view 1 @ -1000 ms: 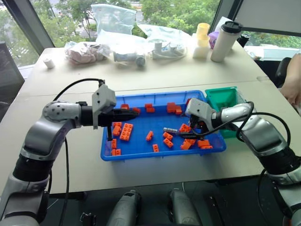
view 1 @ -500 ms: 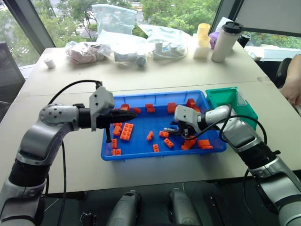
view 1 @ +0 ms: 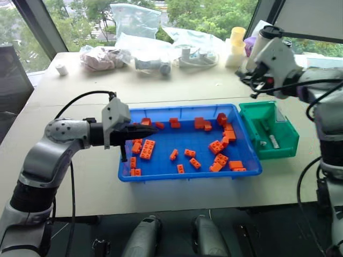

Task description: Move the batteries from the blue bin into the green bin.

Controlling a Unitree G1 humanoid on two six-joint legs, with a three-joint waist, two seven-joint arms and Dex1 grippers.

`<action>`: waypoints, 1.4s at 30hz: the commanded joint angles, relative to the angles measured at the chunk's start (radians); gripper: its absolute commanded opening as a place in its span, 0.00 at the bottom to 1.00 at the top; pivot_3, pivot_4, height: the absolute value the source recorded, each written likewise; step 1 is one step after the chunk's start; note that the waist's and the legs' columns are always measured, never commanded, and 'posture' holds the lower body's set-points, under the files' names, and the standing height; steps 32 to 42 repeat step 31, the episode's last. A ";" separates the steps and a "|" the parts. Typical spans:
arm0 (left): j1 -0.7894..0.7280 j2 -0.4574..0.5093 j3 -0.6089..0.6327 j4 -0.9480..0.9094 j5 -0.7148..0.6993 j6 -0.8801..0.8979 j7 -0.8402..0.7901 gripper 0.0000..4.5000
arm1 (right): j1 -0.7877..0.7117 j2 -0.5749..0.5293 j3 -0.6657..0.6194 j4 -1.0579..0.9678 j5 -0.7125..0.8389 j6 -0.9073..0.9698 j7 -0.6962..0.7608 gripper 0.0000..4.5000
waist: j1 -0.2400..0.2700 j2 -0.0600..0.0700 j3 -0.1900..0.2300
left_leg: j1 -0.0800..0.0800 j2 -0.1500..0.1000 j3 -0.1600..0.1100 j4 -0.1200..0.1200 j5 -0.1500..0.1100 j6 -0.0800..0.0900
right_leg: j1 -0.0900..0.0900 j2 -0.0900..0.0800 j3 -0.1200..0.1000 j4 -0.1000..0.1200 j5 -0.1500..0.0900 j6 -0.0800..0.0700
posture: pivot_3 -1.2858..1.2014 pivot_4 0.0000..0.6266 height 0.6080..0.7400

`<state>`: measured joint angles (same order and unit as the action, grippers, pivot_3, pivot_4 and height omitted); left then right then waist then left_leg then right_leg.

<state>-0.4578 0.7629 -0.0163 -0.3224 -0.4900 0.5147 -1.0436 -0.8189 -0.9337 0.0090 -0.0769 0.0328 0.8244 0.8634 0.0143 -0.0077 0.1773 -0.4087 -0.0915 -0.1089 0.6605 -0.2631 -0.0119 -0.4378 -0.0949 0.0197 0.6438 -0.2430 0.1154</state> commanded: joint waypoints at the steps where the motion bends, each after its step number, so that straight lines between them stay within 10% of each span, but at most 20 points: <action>1: -0.017 -0.006 0.020 -0.014 -0.027 -0.001 -0.006 0.00 | 0.083 -0.038 -0.050 -0.072 0.021 0.060 -0.002 0.00 | -0.004 0.000 0.000 | 0.000 0.000 0.001 0.000 0.000 0.000 | 0.000 0.000 0.000 0.000 0.000 0.000 | 0.52 0.24 1.00; 7: -0.034 -0.009 0.014 0.006 -0.028 -0.006 -0.018 0.00 | 0.268 -0.071 -0.095 -0.194 0.068 0.123 0.002 0.00 | -0.017 0.001 0.001 | 0.001 0.001 0.002 0.000 0.000 0.001 | -0.002 0.000 0.002 0.003 0.000 0.000 | 0.52 0.24 1.00; 16: -0.053 -0.004 0.019 0.021 -0.033 -0.002 -0.040 0.00 | 0.313 -0.098 -0.128 -0.224 0.109 0.113 -0.007 0.97 | -0.023 0.001 0.001 | 0.001 0.001 0.002 0.000 0.000 0.001 | -0.001 0.000 0.002 0.003 0.000 0.000 | 0.52 0.24 1.00; 42: -0.047 0.046 0.063 -0.013 -0.106 0.049 -0.061 0.00 | 0.355 -0.187 -0.289 -0.438 0.472 0.090 0.254 0.99 | -0.022 0.001 0.001 | 0.001 0.001 0.001 0.000 0.000 0.001 | 0.000 0.000 0.001 0.002 0.000 0.000 | 0.52 0.24 1.00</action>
